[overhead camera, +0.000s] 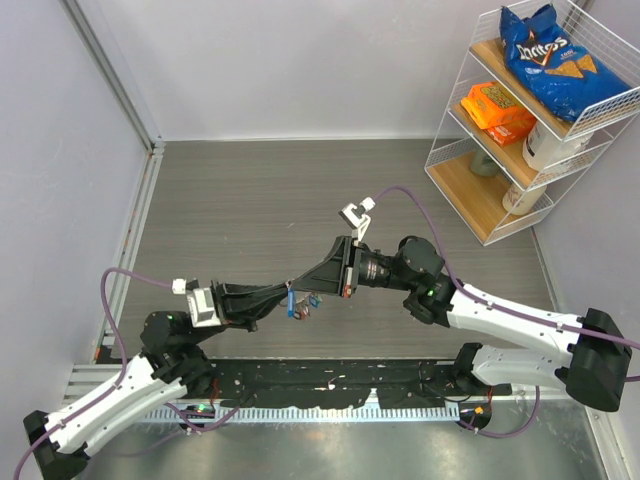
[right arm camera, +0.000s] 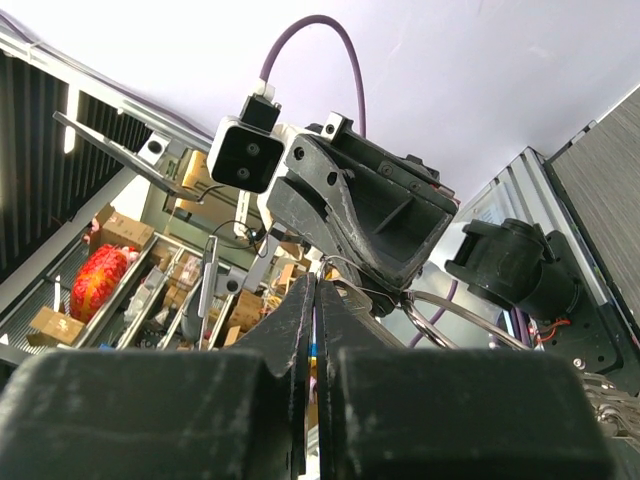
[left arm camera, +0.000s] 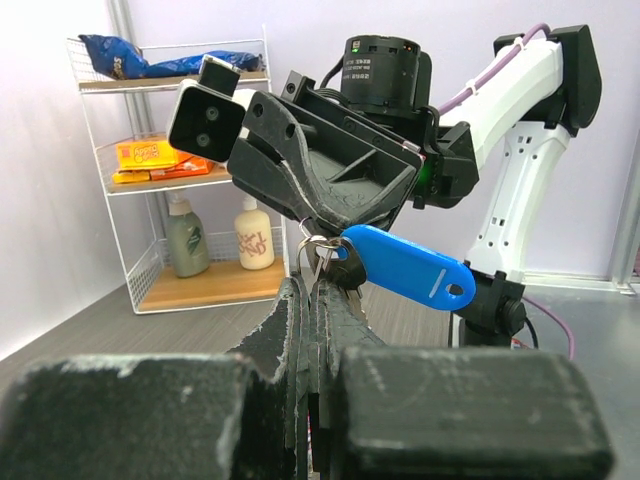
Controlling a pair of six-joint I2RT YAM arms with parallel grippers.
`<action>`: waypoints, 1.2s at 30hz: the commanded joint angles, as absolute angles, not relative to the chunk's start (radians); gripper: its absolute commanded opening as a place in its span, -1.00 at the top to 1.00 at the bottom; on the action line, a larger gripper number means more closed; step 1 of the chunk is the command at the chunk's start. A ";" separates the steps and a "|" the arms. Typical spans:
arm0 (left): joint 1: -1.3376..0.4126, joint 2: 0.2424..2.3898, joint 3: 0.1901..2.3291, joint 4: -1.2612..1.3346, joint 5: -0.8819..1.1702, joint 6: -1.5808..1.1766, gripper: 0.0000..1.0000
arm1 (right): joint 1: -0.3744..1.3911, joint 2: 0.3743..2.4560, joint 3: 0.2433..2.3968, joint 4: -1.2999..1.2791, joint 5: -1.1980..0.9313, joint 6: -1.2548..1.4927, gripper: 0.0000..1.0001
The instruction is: Put the keys on the keyring
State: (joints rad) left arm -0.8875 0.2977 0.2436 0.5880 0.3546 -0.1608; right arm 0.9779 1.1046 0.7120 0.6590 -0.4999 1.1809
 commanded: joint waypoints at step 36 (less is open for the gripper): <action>-0.890 0.314 0.298 0.377 0.374 -0.258 -0.41 | 0.945 1.020 0.844 0.523 -0.523 1.031 0.88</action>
